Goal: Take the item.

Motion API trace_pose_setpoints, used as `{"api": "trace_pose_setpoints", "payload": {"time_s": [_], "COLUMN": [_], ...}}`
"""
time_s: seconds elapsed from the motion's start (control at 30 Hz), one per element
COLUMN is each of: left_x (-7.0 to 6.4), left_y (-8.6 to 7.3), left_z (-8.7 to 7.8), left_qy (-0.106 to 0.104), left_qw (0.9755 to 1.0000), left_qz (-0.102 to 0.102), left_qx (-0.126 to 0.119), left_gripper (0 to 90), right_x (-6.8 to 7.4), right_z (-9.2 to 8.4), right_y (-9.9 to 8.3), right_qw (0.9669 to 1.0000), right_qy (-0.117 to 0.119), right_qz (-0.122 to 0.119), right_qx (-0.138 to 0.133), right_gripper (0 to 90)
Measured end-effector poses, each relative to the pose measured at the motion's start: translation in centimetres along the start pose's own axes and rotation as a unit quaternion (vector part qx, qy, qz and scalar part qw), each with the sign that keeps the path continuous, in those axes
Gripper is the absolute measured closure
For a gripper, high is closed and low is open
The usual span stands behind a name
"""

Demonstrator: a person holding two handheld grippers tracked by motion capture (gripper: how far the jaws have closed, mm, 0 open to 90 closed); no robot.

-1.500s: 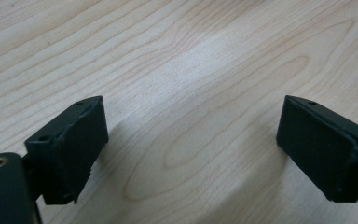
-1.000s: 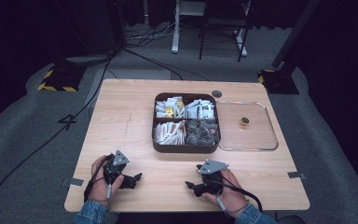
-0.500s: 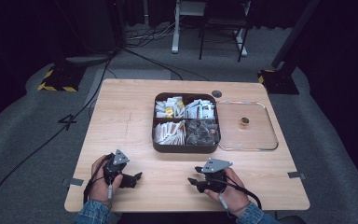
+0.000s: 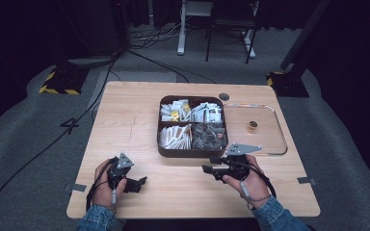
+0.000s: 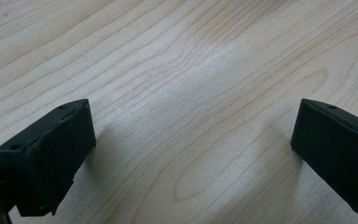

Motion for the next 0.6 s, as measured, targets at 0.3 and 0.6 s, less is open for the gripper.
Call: {"api": "trace_pose_setpoints", "payload": {"time_s": [0.3,0.6], "left_x": [0.2,0.3], "left_y": [0.1,0.1], "left_z": [0.2,0.2], "left_qy": [-0.001,0.0], "left_qw": [1.0,1.0], "left_qz": [-0.003,-0.003], "left_qx": [0.0,0.0], "left_gripper": [0.1,0.1], "right_x": [-2.6,-5.5], "right_z": [0.5,2.8], "right_y": [4.5,7.1], "right_qw": [0.9982,0.9965], "right_qy": [-0.044,-0.071], "right_qz": [-0.037,-0.036], "right_qx": [0.015,0.027], "right_gripper": [45.1,43.9]}}
Point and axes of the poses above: each handheld gripper's, and its own axes: z roughly forward along the jaws, y roughly out of its top, x roughly to its left, the point moved 8 cm from there along z, roughly forward along the jaws, and after that the axes turned 13 degrees about -x, right-handed, at the moved point
